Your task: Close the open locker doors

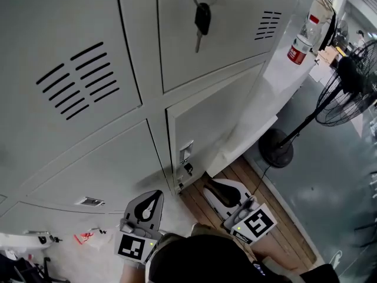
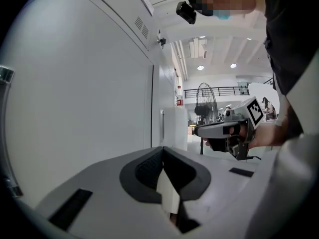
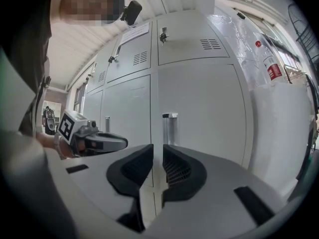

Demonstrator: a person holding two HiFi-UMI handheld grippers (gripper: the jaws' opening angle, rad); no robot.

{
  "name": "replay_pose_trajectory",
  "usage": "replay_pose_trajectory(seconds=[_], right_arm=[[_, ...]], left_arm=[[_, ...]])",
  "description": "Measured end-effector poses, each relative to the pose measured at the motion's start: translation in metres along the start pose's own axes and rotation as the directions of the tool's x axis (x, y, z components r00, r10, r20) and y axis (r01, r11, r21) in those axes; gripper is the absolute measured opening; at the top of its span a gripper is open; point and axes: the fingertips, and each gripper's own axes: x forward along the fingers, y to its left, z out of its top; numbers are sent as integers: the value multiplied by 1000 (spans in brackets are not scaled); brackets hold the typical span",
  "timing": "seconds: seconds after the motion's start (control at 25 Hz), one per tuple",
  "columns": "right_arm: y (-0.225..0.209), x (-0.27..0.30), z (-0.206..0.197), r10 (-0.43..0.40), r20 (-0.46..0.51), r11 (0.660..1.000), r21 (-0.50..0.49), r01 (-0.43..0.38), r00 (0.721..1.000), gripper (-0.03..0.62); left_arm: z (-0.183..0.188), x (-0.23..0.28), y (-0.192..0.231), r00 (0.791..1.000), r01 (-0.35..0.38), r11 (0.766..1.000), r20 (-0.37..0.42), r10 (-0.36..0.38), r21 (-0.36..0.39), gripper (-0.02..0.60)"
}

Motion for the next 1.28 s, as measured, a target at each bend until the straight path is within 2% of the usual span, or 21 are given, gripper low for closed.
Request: replay_pose_trajectory(seconds=[0.48,0.64,1.04,1.28], right_arm=[[6,-1,7,-54,8,998,22,53,999,71],[9,0,6,-44,12,998,48,44,999,67],[13,4,3,-47,8,998,52,46,999,64],[17,11,2,-20,9,999,50,20,1000,64]], left_arm=[[16,-4,10,1000,8,1000,26,-7,-13,9],[18,-6,13,999,8,1000,32,-8,-10,9],[11,-12,17,1000,3,1000,18,-2,-24,9],[9,-16,21,1000,-20,999,18,20,-26,9]])
